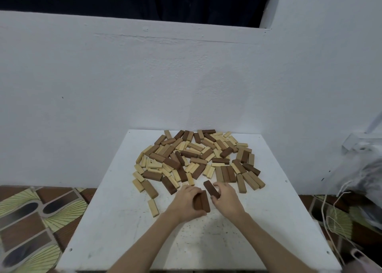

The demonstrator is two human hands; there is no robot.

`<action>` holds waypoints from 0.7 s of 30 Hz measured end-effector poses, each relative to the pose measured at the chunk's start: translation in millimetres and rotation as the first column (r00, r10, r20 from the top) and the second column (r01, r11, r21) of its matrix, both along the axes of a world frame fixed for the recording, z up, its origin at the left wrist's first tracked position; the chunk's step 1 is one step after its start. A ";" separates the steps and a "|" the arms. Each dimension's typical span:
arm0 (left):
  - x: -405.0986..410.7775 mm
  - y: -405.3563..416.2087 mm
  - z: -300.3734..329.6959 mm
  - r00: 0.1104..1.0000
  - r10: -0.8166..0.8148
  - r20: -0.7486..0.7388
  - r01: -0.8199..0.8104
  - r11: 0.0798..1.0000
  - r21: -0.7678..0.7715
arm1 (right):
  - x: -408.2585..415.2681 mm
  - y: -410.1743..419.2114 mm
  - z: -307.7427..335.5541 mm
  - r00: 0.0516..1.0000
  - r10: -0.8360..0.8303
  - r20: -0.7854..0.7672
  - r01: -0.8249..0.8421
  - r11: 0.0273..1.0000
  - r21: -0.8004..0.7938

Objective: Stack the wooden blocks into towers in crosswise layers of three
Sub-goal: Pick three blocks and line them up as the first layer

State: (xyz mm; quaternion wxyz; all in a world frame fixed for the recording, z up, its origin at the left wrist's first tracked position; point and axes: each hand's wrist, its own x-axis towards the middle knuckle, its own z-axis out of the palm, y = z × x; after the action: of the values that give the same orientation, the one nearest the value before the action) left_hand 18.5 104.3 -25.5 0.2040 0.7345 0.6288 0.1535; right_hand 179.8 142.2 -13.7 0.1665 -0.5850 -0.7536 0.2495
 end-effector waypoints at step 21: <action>-62.8 -43.7 19.1 0.969 0.037 -0.245 -0.069 0.990 -0.121 | -9.2 -24.0 26.3 0.926 0.368 0.089 -0.310 0.872 -0.378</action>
State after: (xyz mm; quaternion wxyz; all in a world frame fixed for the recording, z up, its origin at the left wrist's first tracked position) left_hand -44.3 60.7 -6.3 0.1683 0.7160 0.6770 0.0275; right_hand 170.6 118.2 12.6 -0.0495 -0.4816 -0.7973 0.3603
